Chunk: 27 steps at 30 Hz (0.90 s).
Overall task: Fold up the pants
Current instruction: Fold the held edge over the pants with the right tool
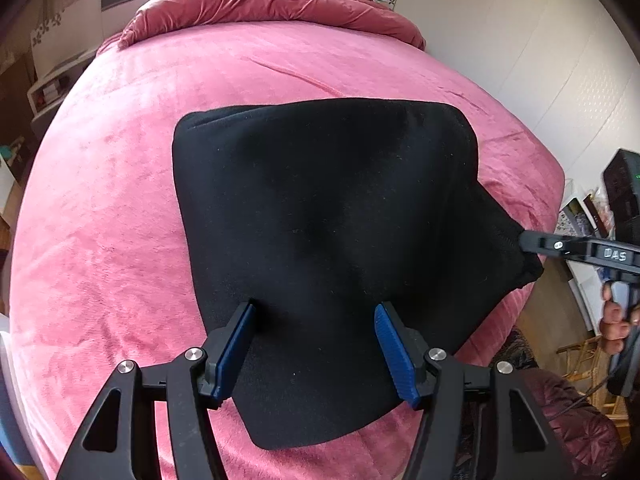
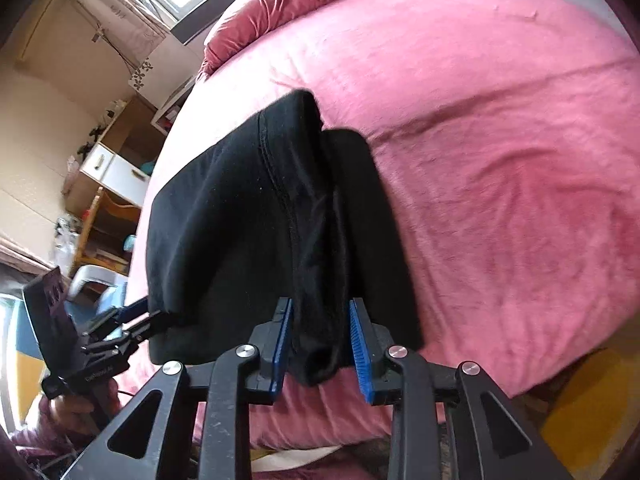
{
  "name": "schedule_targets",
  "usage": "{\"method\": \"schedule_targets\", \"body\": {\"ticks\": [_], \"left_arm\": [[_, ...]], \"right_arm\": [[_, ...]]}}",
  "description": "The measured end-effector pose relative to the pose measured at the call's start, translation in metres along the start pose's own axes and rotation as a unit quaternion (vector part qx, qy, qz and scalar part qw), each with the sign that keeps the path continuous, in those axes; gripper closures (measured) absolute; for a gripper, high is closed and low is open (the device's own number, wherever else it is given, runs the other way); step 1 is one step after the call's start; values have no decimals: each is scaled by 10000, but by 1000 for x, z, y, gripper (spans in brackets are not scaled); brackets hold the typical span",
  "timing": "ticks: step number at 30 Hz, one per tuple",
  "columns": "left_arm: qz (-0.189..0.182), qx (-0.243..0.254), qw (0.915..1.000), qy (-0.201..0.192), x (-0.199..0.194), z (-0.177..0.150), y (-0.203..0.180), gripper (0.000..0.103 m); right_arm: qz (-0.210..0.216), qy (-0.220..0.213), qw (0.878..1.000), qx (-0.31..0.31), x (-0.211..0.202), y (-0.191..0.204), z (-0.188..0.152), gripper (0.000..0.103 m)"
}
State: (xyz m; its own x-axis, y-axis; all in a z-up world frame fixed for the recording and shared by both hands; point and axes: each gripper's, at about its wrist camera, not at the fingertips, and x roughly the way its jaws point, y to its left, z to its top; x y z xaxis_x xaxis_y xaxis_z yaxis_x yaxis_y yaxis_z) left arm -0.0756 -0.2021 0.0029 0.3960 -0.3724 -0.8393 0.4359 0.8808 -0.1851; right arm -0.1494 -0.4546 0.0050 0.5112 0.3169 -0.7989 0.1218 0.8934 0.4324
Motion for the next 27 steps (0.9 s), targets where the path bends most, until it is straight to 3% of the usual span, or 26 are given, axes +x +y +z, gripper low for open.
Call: {"method": "schedule_targets", "body": {"ticks": [6, 8, 10, 12, 14, 15, 20, 27], "left_arm": [[72, 70, 9999, -23, 2, 0, -7, 40], [73, 76, 9999, -19, 2, 0, -7, 40], [93, 74, 9999, -13, 0, -1, -6, 40], [99, 69, 9999, -10, 0, -1, -6, 40], [93, 50, 9999, -4, 1, -1, -5, 40], [88, 41, 10000, -2, 4, 1, -8, 40], [79, 42, 9999, -57, 1, -1, -7, 40], [-8, -459, 9984, -319, -11, -8, 17, 40]], "right_arm": [[-124, -34, 9993, -364, -13, 18, -3, 73], [-230, 45, 9984, -506, -6, 25, -5, 66], [-367, 119, 9975, -599, 3, 28, -8, 66], [-519, 252, 9959, -702, 11, 29, -12, 74], [-651, 295, 9941, -818, 13, 30, -14, 94], [-688, 282, 9938, -827, 12, 29, -15, 99], [-722, 188, 9934, -875, -3, 24, -18, 101], [-773, 322, 9941, -695, 0, 9, -27, 102]]}}
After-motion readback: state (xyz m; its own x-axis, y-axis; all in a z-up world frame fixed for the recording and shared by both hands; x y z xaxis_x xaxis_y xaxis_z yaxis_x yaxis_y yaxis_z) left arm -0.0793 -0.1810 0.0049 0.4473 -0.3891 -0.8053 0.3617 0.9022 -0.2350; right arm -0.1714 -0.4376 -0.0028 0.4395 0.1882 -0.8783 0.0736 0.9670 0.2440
